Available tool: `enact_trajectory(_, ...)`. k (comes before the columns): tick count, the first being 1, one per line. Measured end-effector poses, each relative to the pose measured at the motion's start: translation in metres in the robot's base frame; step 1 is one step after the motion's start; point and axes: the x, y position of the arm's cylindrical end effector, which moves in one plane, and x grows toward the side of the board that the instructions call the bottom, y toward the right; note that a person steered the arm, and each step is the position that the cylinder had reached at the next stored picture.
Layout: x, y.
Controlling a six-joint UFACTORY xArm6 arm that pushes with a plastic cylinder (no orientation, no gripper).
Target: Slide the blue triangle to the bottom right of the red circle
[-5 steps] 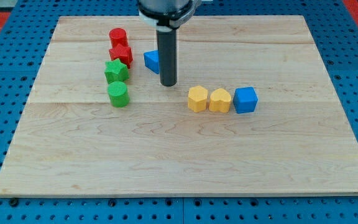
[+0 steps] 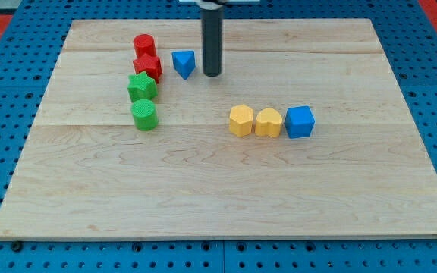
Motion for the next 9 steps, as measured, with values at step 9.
enact_trajectory(9, -0.009, -0.082)
